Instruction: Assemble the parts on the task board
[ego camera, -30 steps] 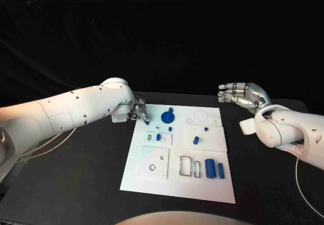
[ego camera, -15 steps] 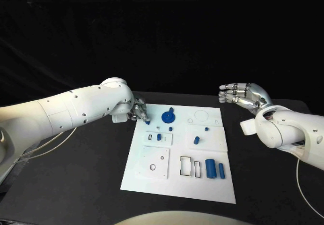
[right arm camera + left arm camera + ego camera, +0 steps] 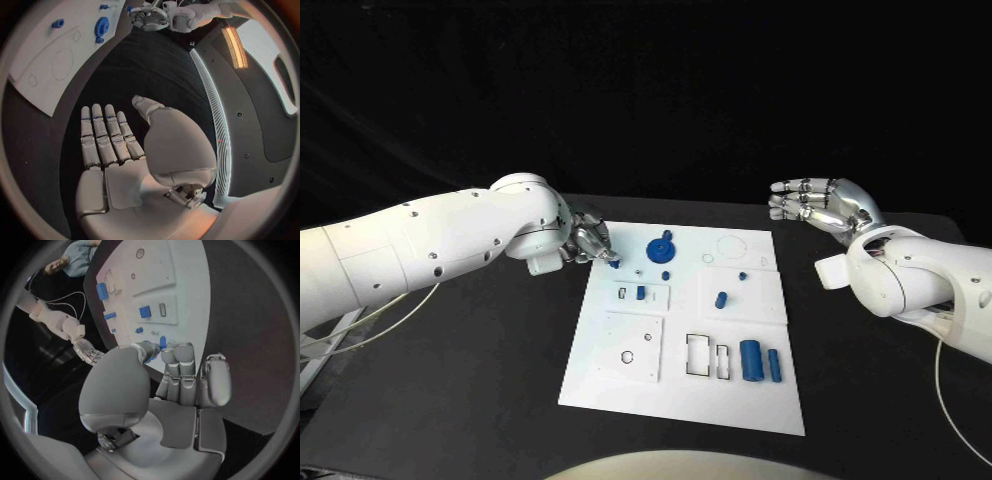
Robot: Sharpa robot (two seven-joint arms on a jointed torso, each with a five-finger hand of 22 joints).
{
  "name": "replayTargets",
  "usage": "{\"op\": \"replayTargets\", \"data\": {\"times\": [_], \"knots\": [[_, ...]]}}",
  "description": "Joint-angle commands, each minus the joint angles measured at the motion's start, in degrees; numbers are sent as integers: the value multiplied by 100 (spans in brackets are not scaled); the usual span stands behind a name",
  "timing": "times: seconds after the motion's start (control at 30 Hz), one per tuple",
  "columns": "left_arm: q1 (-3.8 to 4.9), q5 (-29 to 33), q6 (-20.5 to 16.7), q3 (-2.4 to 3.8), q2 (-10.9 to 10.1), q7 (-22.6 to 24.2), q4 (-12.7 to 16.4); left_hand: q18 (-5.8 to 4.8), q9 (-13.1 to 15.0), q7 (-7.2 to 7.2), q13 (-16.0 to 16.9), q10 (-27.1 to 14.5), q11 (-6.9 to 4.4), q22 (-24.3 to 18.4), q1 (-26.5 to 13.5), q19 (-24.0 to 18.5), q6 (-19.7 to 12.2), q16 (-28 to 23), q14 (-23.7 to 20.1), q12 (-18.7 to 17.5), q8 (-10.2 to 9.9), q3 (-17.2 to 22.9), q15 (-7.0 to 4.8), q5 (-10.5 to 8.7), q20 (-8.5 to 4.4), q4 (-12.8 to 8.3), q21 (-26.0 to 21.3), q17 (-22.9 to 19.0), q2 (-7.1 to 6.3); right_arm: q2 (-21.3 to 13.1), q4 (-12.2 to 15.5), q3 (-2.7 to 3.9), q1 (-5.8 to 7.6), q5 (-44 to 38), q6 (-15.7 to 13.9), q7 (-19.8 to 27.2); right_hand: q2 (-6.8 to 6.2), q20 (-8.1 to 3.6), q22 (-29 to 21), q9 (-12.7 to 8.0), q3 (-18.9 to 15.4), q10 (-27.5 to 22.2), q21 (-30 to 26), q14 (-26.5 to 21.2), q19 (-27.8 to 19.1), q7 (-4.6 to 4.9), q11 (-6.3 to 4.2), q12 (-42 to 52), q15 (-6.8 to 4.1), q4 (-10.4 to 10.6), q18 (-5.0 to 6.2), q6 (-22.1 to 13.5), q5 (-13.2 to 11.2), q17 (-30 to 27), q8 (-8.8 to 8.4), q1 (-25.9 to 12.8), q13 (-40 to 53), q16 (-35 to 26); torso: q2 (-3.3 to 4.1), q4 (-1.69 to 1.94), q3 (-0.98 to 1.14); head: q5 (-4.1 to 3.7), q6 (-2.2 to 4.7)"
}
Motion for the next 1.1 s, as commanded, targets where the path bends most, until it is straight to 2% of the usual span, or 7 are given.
{"op": "replayTargets", "data": {"times": [0.03, 0.23, 0.4, 0.47, 0.53, 0.8, 1.1], "knots": [[-65, 19, -533, -1, -132, 209, 303, -1, 347, -73, 21, 61, -11, 45, -17, 38, 123, 29, -8, 21, 38, 999, -53, 30, -13, -948, 38, 9, -79, -3, 3, 1, -7, 4, 69, 66, 12, 8, -8, -5, -9, 0, -10, -21, -35, 540, 15, 37, -17, 5, -40, 51, 16, -9, -11, -18, -5, 7, 0, 11, -5, 16, -14], [-227, -216, -885, -9, -350, 265, 696, -30, 368, -98, 111, 160, -36, 177, -110, 131, 196, 31, -3, 83, 67, 1221, -75, 46, -37, -1009, 108, 14, -190, -10, 4, 1, -12, 7, 64, 69, 19, 9, -11, -8, -13, -2, -8, -23, -37, 540, 16, 38, -17, 15, -40, 51, 29, -11, -11, -25, -5, 8, -4, 5, -9, 67, -25], [-314, -482, -1003, -19, -391, 298, 853, -41, 381, -108, 146, 195, -46, 228, -142, 167, 222, 31, -1, 107, 83, 1296, -85, 56, -48, -1048, 136, 15, -241, -15, 3, 1, -19, 11, 60, 70, 19, 9, -11, -8, -13, -2, -8, -23, -37, 540, 16, 38, -17, 15, -40, 51, 29, -11, -11, -25, -5, 8, -2, 17, -20, 75, -32], [-341, -610, -1013, -24, -390, 302, 903, -43, 384, -110, 153, 202, -48, 238, -147, 174, 227, 34, 0, 111, 85, 1309, -87, 56, -50, -1056, 141, 19, -251, -15, 4, 1, -23, 13, 61, 71, 19, 9, -11, -8, -13, -2, -8, -23, -37, 540, 16, 38, -17, 15, -40, 51, 29, -11, -11, -25, -5, 8, -1, 6, -19, 94, -34], [-371, -766, -1003, -30, -387, 291, 950, -44, 387, -112, 168, 213, -51, 245, -153, 178, 234, 32, 0, 121, 88, 1327, -89, 56, -53, -1068, 145, 17, -266, -15, 5, 1, -27, 15, 62, 71, 22, 9, -15, -10, -17, -3, -8, -24, -38, 540, 16, 39, -16, 22, -39, 50, 40, -13, -12, -30, -6, 10, 3, -8, -8, 101, -38], [-454, -1067, -925, -37, -381, 262, 996, -48, 392, -116, 164, 219, -54, 263, -160, 190, 243, 28, -1, 118, 92, 1352, -93, 55, -57, -1085, 155, 13, -286, -29, 9, 1, -36, 17, 61, 73, 22, 9, -15, -10, -17, -3, -8, -24, -38, 540, 16, 39, -16, 22, -39, 50, 40, -13, -12, -30, -6, 10, 8, 3, -6, 89, -61], [-488, -1213, -701, -41, -371, 191, 1004, -53, 396, -118, 190, 234, -57, 284, -164, 204, 251, 29, 0, 134, 95, 1374, -96, 54, -60, -1101, 166, 14, -304, -32, 14, 1, -38, 21, 68, 75, 22, 9, -15, -10, -17, -3, -8, -24, -38, 540, 16, 39, -16, 22, -39, 50, 40, -13, -12, -30, -6, 10, 4, -1, 1, 108, -100]]}}
